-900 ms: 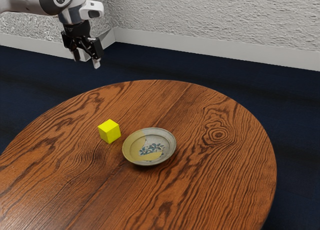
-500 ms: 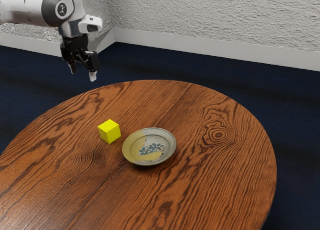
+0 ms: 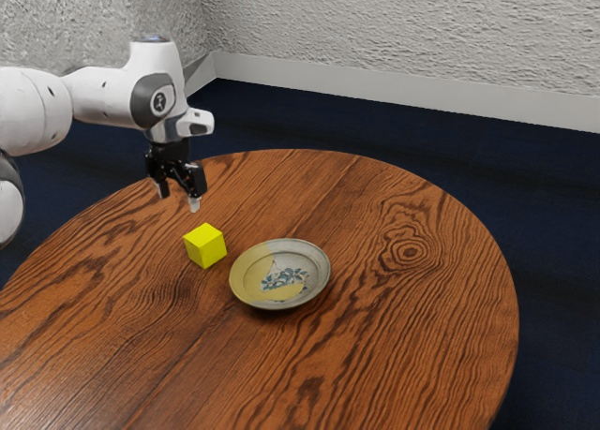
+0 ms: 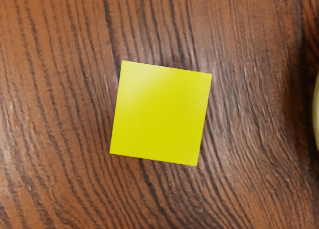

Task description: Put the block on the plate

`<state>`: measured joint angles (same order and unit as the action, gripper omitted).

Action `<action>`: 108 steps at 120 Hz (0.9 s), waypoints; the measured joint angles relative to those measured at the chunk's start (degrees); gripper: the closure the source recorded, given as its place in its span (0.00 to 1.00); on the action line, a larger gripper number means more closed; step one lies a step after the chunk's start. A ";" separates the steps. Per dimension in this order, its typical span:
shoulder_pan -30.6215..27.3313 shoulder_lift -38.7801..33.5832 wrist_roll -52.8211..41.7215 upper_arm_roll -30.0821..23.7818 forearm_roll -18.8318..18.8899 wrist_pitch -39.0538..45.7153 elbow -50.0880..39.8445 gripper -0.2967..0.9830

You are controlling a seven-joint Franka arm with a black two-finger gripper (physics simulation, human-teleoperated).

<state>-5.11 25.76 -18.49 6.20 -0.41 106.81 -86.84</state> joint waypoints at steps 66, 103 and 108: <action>0.51 10.01 -2.60 -0.31 -1.40 10.82 1.78 0.23; 0.45 13.36 -3.34 -0.32 -1.33 13.48 1.72 0.23; 0.45 13.85 -3.40 -0.32 -1.41 13.76 1.73 0.23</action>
<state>-4.66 39.61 -21.90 5.89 -1.83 120.57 -85.11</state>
